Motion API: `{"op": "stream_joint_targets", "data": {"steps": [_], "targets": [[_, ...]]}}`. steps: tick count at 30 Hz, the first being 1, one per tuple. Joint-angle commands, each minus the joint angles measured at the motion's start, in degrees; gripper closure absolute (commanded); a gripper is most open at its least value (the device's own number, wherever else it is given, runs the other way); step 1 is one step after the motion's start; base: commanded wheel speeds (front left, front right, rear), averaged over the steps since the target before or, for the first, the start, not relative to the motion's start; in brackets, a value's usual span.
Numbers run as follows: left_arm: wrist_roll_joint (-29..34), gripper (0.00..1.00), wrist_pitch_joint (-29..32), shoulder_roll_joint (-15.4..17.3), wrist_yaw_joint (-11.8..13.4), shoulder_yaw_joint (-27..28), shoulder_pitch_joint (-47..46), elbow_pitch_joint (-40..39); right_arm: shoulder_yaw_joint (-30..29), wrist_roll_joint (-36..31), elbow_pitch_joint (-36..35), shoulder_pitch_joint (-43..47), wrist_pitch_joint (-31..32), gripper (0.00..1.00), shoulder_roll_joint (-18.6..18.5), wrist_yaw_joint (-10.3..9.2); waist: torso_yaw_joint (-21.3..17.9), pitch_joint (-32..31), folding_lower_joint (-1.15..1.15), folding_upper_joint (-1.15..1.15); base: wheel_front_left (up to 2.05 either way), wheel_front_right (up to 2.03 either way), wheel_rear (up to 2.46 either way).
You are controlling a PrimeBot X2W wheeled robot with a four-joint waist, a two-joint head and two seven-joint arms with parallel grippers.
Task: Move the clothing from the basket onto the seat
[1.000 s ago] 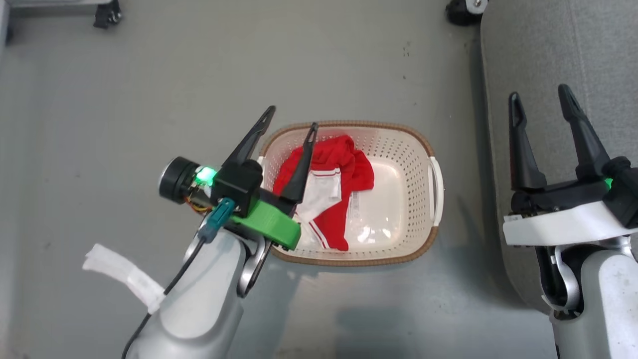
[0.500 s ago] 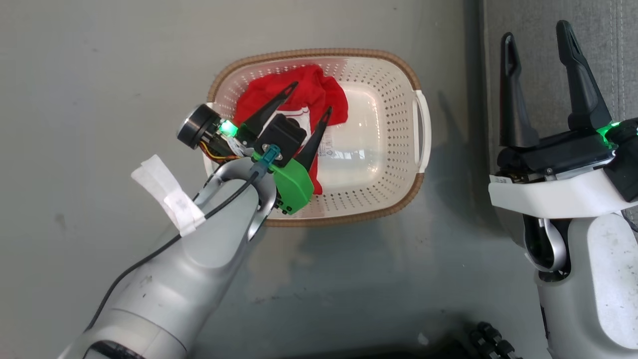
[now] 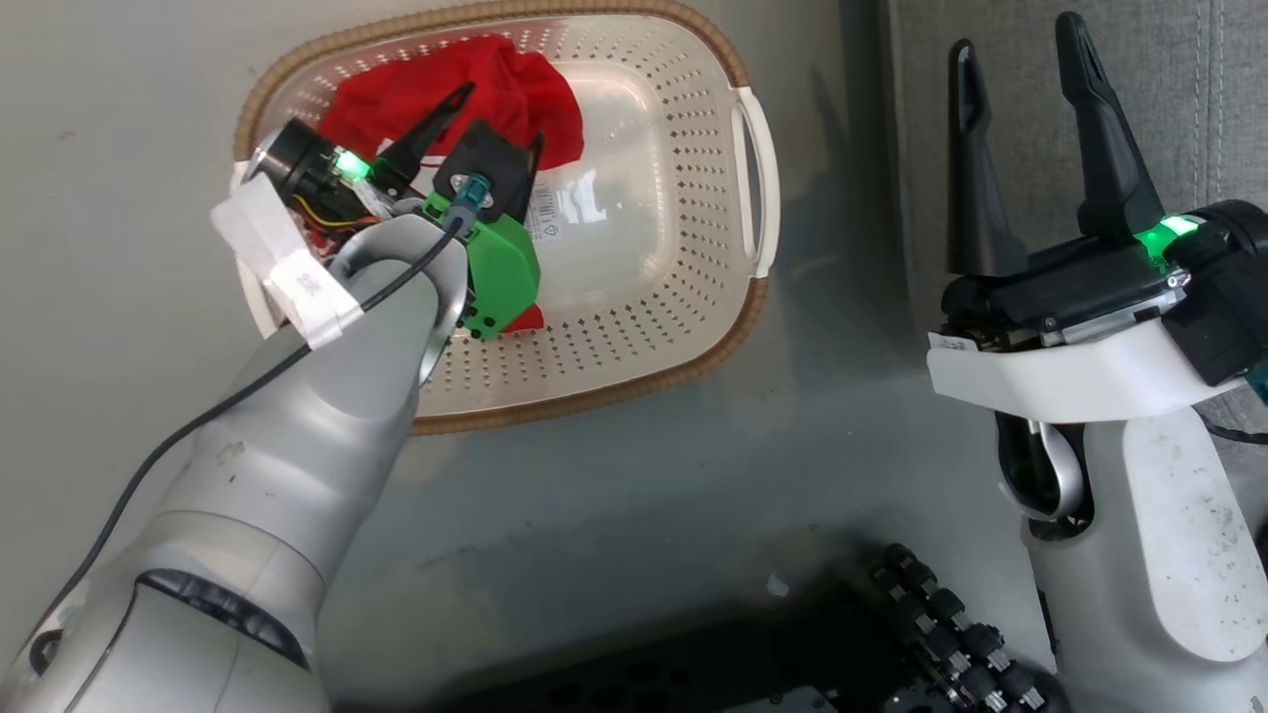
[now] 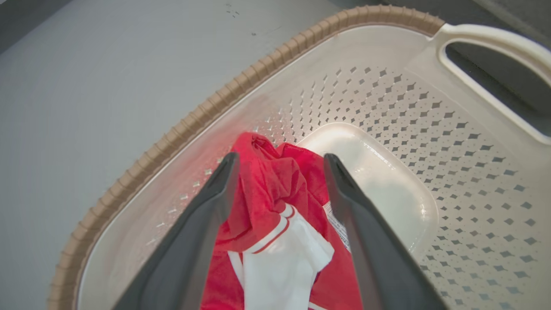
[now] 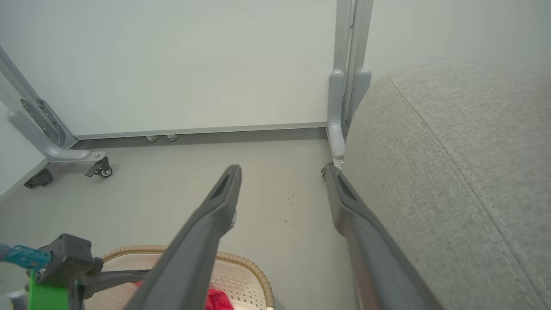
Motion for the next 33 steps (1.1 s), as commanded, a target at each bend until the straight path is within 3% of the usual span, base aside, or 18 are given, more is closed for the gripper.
{"op": "stream_joint_targets", "data": {"steps": [1,14,24,25,27,33], "targets": [[-0.2,0.0,0.2,1.0,0.6,0.1,-1.5,1.4,0.3,0.4,0.2,-0.9,-0.4,0.0,0.1,-0.02,-3.1,3.1,-0.01,0.0,0.0,0.0,0.0],[-0.5,0.0,5.8,4.4,5.0,-0.2,-4.2,7.7,2.3,3.0,1.5,-1.9,-1.1,0.0,0.2,-0.02,-6.3,6.2,-0.01,0.0,0.0,0.0,0.0],[-1.7,0.0,7.8,6.7,6.0,0.2,-5.6,8.3,3.2,4.3,0.6,-2.3,-1.1,0.0,0.2,-0.02,-8.3,7.8,-0.01,0.0,0.0,0.0,0.0],[-1.9,0.16,7.9,6.8,5.8,0.3,-5.9,8.3,3.2,4.4,0.5,-2.3,-1.1,0.0,0.2,-0.02,-8.4,7.9,-0.01,0.0,0.0,0.0,0.0],[-2.1,1.0,8.1,7.0,5.6,0.3,-6.2,8.3,3.3,4.6,0.4,-2.2,-1.1,0.0,0.2,-0.03,-8.7,8.0,-0.01,0.0,0.0,0.0,0.0],[-2.6,1.0,8.6,7.3,5.3,0.0,-6.6,8.4,3.2,4.6,0.3,-2.1,-1.1,0.0,0.2,-0.02,-9.0,7.9,-0.01,0.0,0.0,0.0,0.0]]}}
